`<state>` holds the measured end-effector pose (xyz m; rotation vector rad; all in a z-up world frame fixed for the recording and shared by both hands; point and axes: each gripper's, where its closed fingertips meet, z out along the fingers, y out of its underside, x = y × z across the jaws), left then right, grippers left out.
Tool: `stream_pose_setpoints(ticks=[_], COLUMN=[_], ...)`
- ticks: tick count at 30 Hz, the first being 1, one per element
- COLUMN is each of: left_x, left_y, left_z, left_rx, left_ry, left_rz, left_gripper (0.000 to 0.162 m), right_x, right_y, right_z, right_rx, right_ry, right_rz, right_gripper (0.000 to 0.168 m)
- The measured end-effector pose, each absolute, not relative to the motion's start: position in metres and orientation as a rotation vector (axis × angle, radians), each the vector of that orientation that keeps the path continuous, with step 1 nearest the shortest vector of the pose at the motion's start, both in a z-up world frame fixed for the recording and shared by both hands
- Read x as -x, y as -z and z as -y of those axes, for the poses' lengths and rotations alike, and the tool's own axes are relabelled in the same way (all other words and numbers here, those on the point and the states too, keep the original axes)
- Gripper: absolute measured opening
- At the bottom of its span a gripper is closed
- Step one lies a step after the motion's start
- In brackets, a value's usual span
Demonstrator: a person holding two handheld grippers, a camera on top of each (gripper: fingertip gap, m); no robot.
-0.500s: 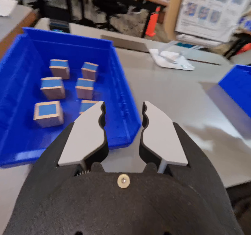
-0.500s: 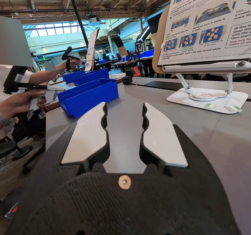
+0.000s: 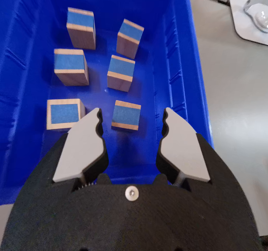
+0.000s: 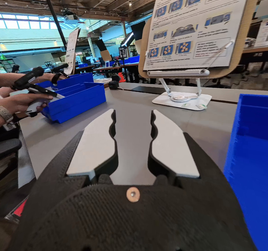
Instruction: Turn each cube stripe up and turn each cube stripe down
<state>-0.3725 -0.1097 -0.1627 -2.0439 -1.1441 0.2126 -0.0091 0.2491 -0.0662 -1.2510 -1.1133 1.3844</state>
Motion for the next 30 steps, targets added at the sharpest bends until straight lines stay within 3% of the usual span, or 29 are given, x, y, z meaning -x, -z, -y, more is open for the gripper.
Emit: stream_pose_setpoints(ticks=[4,7,8,9,12,16,20,30], left_x=[0.380,0.380,0.383,0.388,0.397,0.398,0.348,0.159], left_y=[0.191,0.211,0.209,0.204,0.173,0.092,0.010,-0.024], left_z=[0.111,0.117,0.114,0.112,0.105,0.085,0.030,-0.113], left_rx=[2.196,2.348,2.339,2.305,2.187,1.896,1.629,1.297], left_ry=[-0.226,-0.257,-0.261,-0.291,-0.345,-0.409,-0.112,0.790], left_rz=[1.249,1.277,1.268,1.267,1.239,1.066,0.756,0.100], left_gripper=[0.080,0.062,0.047,0.046,0.046,0.046,0.045,0.045], right_x=[-0.007,-0.017,-0.019,-0.020,-0.022,-0.017,-0.014,-0.003], right_y=[0.065,0.064,0.064,0.063,0.063,0.065,0.061,0.060], right_z=[-0.258,-0.262,-0.263,-0.263,-0.263,-0.257,-0.246,-0.198], right_rx=[1.273,1.278,1.279,1.279,1.277,1.270,1.229,1.250], right_ry=[-1.346,-1.320,-1.314,-1.309,-1.300,-1.304,-1.320,-1.626], right_rz=[1.062,1.035,1.028,1.023,1.024,1.049,1.079,1.206], right_gripper=[0.046,0.045,0.045,0.045,0.044,0.044,0.042,0.045])
